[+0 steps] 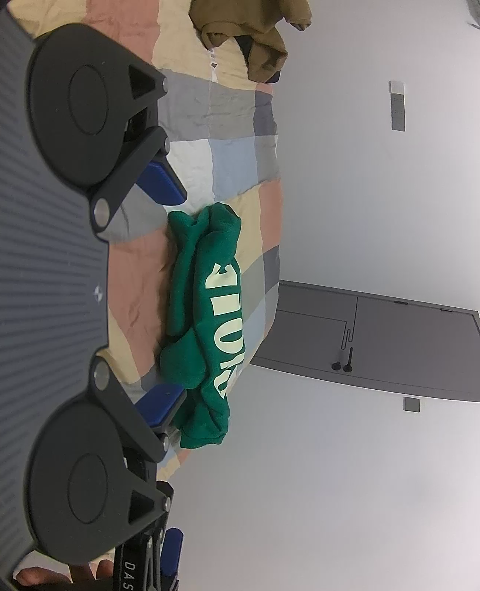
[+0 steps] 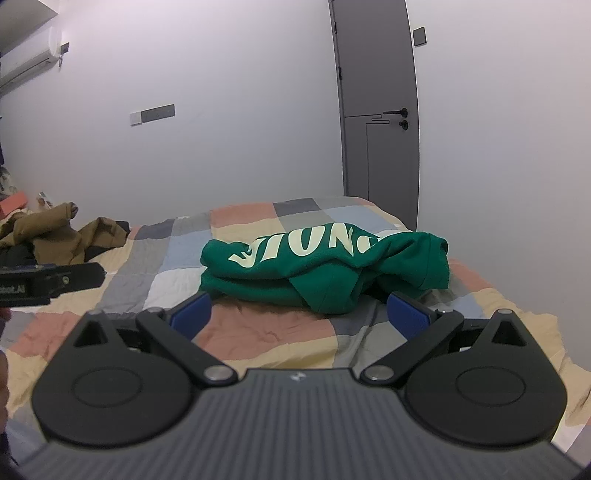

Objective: Fold large clothes

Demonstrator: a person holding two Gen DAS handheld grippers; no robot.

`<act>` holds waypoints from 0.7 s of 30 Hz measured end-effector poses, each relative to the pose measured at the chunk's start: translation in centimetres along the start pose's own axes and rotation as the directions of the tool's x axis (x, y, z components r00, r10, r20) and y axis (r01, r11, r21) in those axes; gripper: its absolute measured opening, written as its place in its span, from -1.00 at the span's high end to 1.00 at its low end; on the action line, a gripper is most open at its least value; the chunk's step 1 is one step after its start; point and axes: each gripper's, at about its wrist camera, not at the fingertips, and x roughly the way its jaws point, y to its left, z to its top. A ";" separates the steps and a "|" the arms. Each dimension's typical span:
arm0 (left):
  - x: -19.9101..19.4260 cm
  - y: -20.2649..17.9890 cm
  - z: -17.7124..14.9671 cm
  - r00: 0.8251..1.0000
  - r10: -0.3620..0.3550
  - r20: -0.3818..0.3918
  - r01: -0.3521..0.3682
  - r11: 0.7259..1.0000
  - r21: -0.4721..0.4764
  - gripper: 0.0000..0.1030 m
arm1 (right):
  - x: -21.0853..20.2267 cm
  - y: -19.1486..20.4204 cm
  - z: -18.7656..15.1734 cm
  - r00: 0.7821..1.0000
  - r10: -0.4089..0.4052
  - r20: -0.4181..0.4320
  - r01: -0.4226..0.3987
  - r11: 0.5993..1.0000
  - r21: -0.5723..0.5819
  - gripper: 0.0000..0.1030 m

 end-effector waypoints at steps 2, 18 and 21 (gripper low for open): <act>-0.1 0.0 0.0 1.000 0.002 0.002 -0.002 1.000 0.001 -1.00 | -0.1 0.1 0.0 1.000 0.001 -0.001 -0.001 1.000 0.001 -1.00; -0.9 -0.1 0.0 1.000 -0.017 0.016 0.017 1.000 -0.003 -1.00 | -0.6 0.2 0.1 1.000 -0.002 0.008 0.002 1.000 -0.003 -1.00; -0.9 -0.1 0.0 1.000 -0.018 0.017 0.018 1.000 -0.003 -1.00 | -0.6 0.2 0.2 1.000 -0.003 0.003 0.003 1.000 0.000 -1.00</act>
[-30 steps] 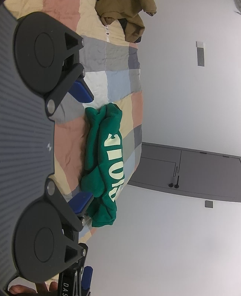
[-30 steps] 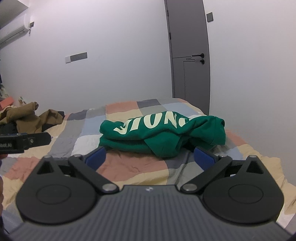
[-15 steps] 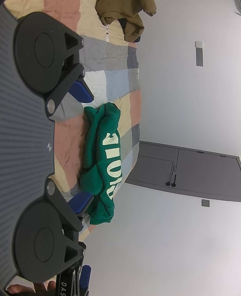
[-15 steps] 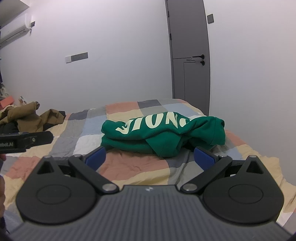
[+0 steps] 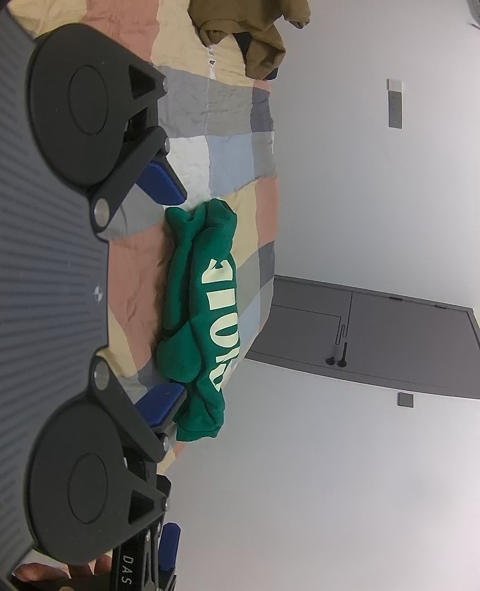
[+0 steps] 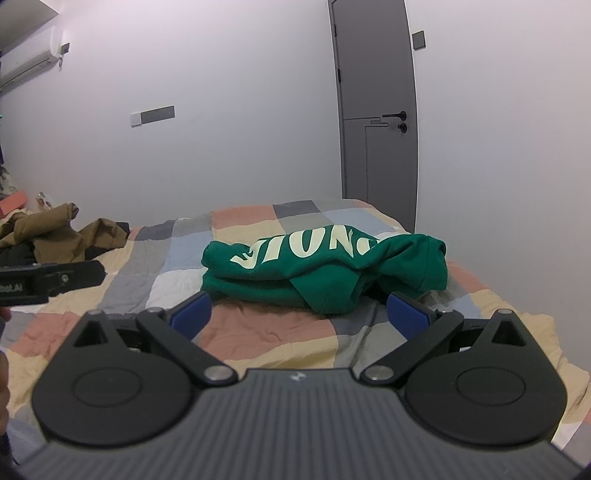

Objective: Fold large clothes

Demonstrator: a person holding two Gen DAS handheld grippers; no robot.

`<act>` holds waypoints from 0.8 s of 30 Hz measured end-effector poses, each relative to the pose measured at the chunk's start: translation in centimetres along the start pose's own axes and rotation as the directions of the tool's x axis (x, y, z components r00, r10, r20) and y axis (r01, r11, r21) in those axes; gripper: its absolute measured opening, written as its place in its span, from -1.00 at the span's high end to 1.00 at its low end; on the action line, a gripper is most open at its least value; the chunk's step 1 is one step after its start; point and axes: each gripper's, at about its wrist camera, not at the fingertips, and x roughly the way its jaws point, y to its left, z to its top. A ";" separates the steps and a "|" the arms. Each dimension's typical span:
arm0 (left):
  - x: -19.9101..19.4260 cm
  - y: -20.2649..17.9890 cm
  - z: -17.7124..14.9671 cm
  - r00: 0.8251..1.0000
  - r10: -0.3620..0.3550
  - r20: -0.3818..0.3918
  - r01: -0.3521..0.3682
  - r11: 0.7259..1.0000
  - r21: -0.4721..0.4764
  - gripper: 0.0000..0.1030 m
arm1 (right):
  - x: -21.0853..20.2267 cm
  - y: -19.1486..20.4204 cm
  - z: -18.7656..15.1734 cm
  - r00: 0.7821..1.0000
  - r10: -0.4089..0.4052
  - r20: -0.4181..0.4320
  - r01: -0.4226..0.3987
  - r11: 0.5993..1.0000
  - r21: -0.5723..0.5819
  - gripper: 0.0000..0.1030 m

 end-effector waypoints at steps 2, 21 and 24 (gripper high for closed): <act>0.0 -0.1 0.0 1.000 0.005 0.001 -0.005 1.000 0.000 -1.00 | 0.0 0.0 0.0 1.000 -0.003 0.001 0.003 1.000 -0.003 -1.00; 0.4 0.0 -0.3 1.000 -0.014 -0.011 0.014 1.000 0.001 -1.00 | -0.3 -0.4 0.1 1.000 -0.007 0.000 0.007 1.000 -0.010 -1.00; 0.5 -0.1 -0.4 1.000 -0.016 -0.007 0.016 1.000 0.007 -1.00 | -0.2 -0.5 -0.1 1.000 -0.006 -0.005 0.006 1.000 -0.009 -1.00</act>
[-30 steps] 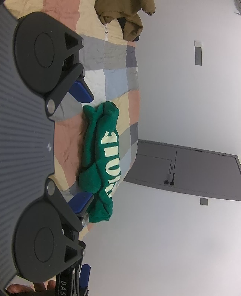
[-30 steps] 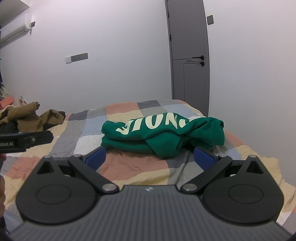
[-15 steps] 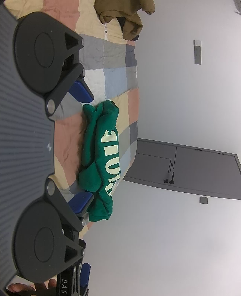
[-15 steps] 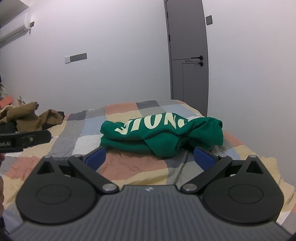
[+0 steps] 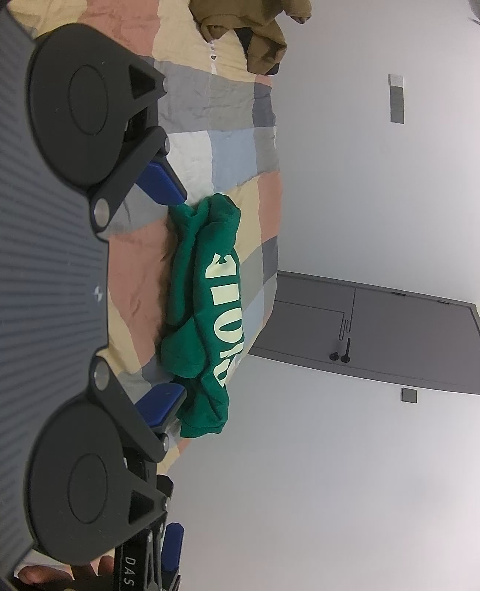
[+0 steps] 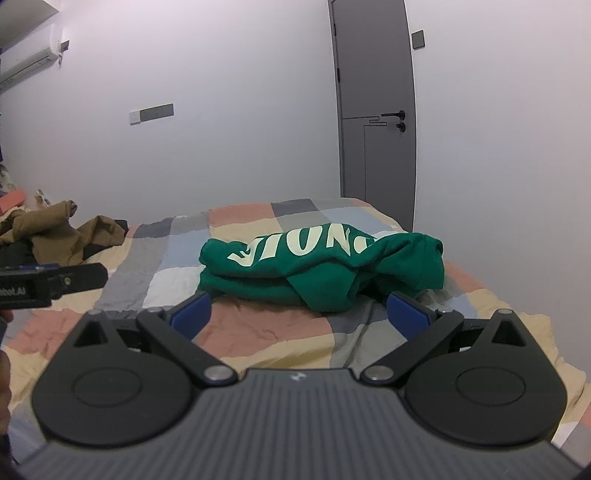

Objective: Fold large clothes

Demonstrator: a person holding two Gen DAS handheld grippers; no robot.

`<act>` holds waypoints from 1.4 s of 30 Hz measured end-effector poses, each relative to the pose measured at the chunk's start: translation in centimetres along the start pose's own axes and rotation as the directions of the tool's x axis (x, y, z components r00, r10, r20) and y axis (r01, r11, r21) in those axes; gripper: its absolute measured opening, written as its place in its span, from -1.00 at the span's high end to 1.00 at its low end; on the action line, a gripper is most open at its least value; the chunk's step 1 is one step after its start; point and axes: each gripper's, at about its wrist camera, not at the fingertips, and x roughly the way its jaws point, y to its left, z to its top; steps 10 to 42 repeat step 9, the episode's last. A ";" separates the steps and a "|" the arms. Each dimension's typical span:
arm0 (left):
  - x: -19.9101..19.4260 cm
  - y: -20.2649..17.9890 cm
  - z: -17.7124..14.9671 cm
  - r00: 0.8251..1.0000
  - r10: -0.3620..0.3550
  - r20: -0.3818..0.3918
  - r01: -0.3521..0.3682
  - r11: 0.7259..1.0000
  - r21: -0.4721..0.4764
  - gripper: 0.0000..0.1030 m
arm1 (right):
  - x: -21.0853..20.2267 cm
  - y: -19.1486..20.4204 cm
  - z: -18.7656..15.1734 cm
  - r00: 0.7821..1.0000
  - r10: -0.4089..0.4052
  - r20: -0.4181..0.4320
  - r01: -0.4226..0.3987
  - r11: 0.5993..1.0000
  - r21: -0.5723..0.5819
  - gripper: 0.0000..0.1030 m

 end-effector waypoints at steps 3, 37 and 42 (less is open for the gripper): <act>0.0 0.0 -0.1 1.000 0.001 0.004 -0.001 1.000 0.000 -1.00 | 0.0 0.1 -0.1 1.000 -0.002 -0.002 0.002 1.000 0.001 -1.00; -0.3 -0.3 -0.2 1.000 0.010 0.011 -0.010 1.000 0.018 -1.00 | -0.1 0.3 0.1 1.000 -0.003 0.000 0.003 1.000 -0.009 -1.00; -0.3 -0.3 -0.2 1.000 0.010 0.011 -0.010 1.000 0.018 -1.00 | -0.1 0.3 0.1 1.000 -0.003 0.000 0.003 1.000 -0.009 -1.00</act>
